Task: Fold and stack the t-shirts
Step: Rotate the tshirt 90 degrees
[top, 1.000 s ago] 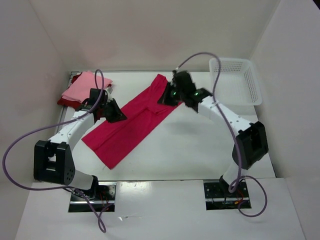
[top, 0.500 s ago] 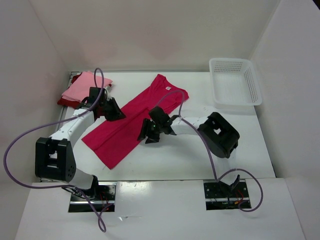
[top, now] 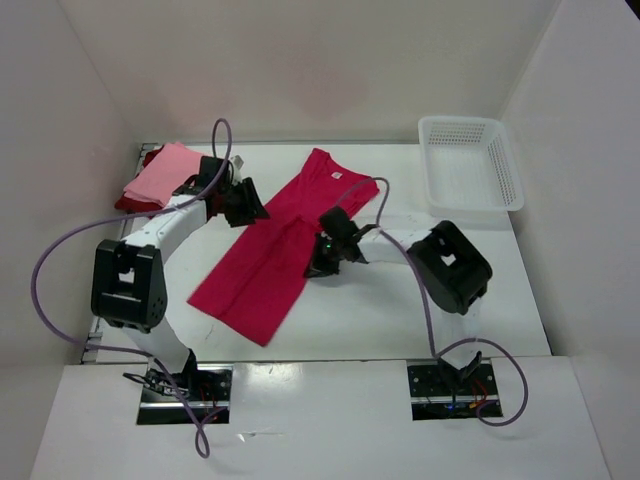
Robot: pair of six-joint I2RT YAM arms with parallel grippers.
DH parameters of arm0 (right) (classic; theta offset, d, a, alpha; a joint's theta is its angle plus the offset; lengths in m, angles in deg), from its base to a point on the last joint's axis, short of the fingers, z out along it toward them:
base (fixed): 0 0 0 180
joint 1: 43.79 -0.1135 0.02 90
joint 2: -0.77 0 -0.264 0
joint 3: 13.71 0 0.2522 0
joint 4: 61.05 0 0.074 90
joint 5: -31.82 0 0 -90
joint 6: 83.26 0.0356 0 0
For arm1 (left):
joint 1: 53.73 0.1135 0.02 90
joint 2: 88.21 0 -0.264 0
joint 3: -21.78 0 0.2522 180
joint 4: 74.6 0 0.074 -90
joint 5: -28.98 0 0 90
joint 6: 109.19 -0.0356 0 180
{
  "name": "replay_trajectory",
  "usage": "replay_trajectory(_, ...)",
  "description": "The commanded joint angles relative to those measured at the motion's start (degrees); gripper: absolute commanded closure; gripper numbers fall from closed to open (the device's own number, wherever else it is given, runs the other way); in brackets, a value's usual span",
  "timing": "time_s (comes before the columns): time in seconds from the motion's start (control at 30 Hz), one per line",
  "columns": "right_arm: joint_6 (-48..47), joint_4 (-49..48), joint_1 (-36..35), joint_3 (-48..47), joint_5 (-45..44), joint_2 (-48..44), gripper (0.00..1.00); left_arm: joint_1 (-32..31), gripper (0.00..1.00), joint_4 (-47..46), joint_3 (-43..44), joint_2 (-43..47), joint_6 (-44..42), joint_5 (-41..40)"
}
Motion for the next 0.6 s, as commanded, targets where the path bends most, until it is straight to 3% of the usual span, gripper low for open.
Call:
replay_trajectory(0.0,-11.49,13.02,7.15,4.88,1.03,-9.33,1.0,-2.05,0.44,-3.01,4.22,-4.96,-2.67,-1.85)
replay_trajectory(0.13,-24.31,22.52,16.2,7.17,6.49,-12.32,0.98,-3.38,0.41,-5.47,9.49,-13.12,-2.67,-2.74)
replay_trajectory(0.2,-25.92,25.42,17.8,7.18,6.49,-12.86,0.93,-3.9,0.41,-6.0,13.25,-16.38,-2.67,-2.74)
replay_trajectory(0.3,-25.93,25.09,19.38,8.32,5.96,-15.66,0.61,-4.51,0.41,-6.62,17.39,-22.89,-2.06,-0.99)
replay_trajectory(0.37,-24.88,23.95,20.18,8.32,7.19,-17.25,0.5,-4.52,0.41,-7.15,21.7,-27.44,-2.06,-0.36)
replay_trajectory(0.57,-24.34,22.28,21.32,8.32,7.55,-17.96,0.5,-5.13,0.45,-6.62,32.68,-38.34,-2.06,-0.98)
